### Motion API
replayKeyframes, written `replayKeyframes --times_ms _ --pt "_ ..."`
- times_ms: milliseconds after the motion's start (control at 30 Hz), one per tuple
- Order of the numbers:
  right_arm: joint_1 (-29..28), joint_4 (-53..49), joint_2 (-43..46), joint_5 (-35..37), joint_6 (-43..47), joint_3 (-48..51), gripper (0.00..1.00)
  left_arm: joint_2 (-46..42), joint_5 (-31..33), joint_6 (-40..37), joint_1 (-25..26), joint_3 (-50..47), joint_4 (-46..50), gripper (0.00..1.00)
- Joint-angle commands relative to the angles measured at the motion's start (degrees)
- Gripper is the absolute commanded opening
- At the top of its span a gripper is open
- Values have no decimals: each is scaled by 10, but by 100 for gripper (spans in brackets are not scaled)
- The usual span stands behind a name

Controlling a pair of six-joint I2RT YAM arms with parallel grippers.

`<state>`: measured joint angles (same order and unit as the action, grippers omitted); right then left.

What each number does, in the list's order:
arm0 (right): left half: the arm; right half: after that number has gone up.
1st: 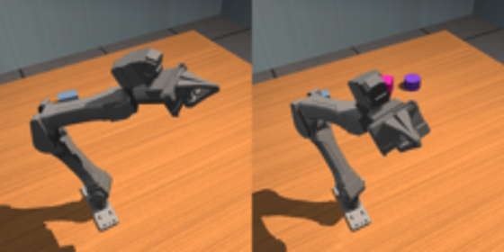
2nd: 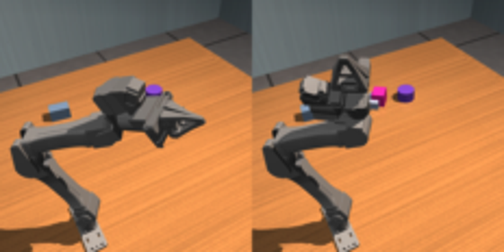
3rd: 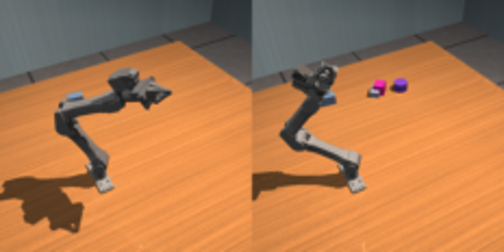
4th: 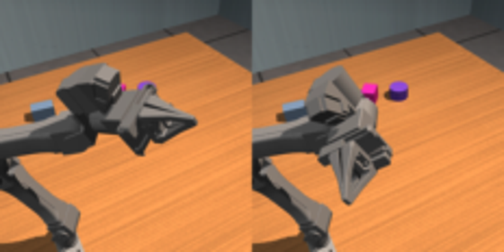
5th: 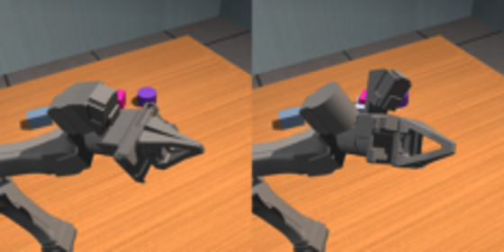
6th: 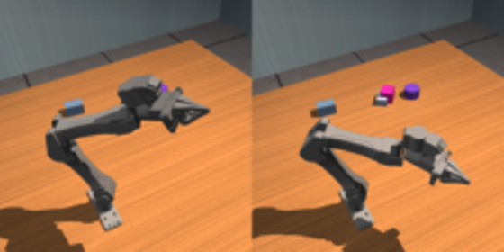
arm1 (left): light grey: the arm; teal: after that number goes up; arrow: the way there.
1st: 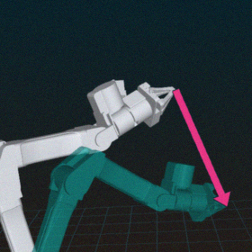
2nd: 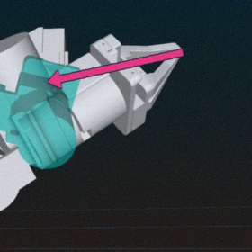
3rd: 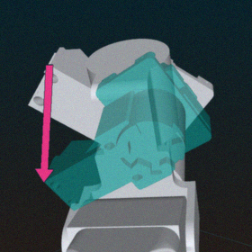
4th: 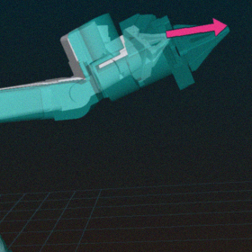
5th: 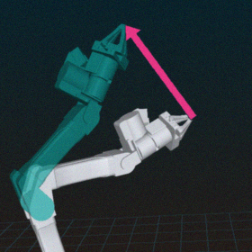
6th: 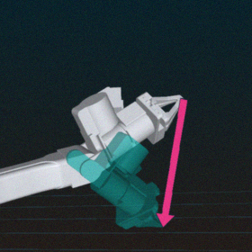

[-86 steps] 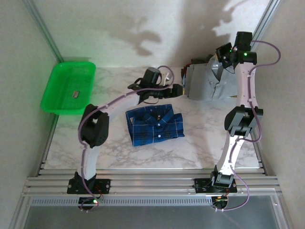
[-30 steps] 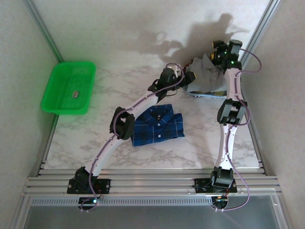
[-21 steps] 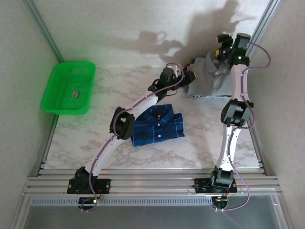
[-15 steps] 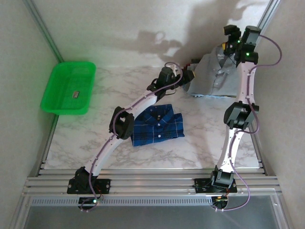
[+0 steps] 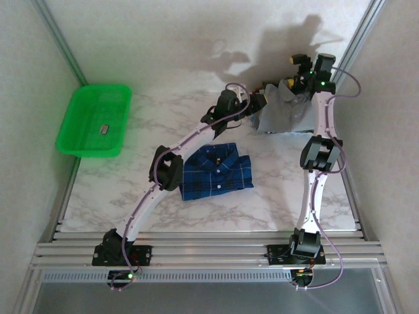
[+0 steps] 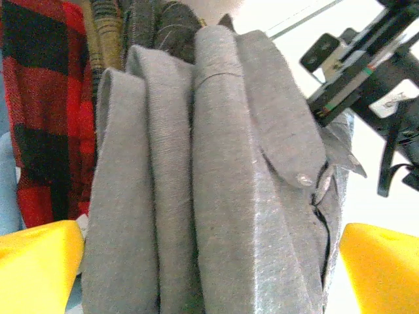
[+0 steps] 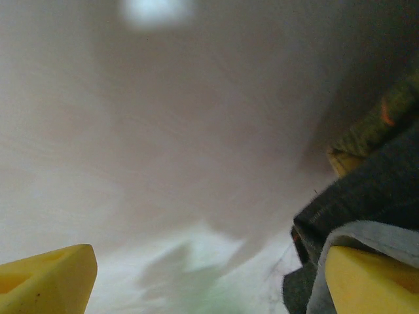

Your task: Fold and stack the long sleeve shirts

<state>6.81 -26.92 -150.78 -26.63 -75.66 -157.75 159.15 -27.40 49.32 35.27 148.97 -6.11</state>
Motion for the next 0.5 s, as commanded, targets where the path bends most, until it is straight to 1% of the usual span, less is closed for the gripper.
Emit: replayKeyframes --times_ms 0,133,233,367,433,467 --pt "-16 -54 22 20 24 6 91 -30 -2 -10 1 19 8 99" --pt "-26 -85 78 74 58 76 92 -27 19 -9 2 19 10 100" --pt "-27 -92 118 113 75 115 93 -26 19 -14 2 19 14 99" --pt "-25 -139 130 141 80 90 93 -25 18 -16 3 19 13 100" --pt "-26 -147 129 142 73 74 99 -22 16 -10 3 19 7 100" --pt "-25 -153 128 142 66 67 99 -22 16 -8 3 19 5 99"
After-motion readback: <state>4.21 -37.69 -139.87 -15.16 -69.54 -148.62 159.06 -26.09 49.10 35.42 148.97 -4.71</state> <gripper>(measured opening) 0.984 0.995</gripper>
